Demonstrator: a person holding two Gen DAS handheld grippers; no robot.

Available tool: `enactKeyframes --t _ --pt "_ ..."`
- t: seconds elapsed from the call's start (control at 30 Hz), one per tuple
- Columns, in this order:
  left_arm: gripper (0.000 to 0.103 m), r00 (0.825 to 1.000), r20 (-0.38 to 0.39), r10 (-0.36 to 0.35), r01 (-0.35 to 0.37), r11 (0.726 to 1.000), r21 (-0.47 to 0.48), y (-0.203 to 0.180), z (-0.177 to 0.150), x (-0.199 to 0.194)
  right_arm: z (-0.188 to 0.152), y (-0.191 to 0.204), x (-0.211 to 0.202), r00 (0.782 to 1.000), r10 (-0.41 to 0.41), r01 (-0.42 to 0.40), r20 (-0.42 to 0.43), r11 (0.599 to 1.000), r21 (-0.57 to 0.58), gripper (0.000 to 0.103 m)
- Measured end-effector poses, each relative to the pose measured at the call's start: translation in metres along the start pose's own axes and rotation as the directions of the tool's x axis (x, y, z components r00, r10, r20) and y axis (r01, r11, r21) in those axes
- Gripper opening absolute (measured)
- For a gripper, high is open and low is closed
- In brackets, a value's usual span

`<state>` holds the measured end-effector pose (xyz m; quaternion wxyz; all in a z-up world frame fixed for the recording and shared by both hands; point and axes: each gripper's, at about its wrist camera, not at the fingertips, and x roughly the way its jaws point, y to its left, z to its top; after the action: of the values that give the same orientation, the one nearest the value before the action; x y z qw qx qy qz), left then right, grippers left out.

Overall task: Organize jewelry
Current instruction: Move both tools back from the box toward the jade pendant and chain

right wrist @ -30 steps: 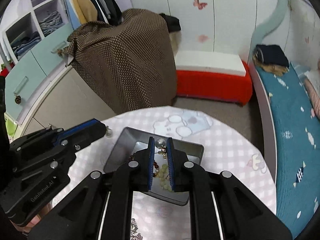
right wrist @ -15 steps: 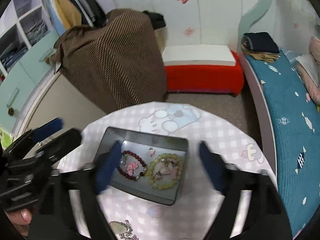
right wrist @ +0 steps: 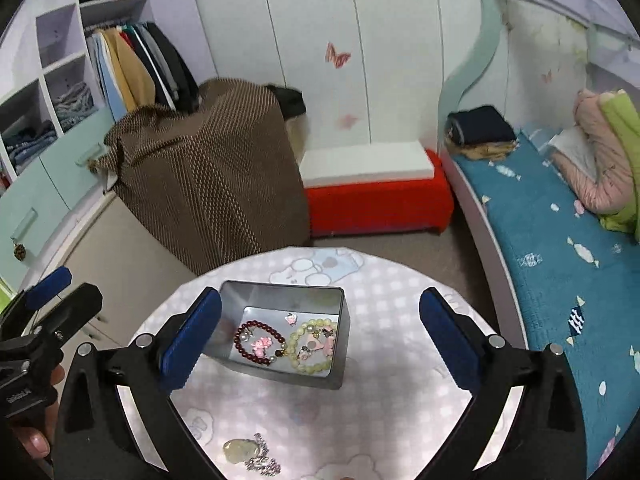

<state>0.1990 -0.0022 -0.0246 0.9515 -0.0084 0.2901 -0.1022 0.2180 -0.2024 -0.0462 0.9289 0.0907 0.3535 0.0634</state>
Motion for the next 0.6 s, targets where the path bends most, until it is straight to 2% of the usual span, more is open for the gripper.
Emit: enactKeyframes --t 0.37,0.6 --pt "0.097 0.993 0.109 0.046 -0.044 0.999 -0.020 0.003 -0.022 -0.072 -0.032 0.016 -0.077 0.990 -0.001 0.009 0.140 0.999 -0.054 0.095" --pt "0.097 0.989 0.110 0.097 -0.091 0.994 -0.057 0.009 -0.057 -0.091 -0.064 0.026 -0.090 0.989 -0.035 0.052 0.145 0.992 -0.115 0.095"
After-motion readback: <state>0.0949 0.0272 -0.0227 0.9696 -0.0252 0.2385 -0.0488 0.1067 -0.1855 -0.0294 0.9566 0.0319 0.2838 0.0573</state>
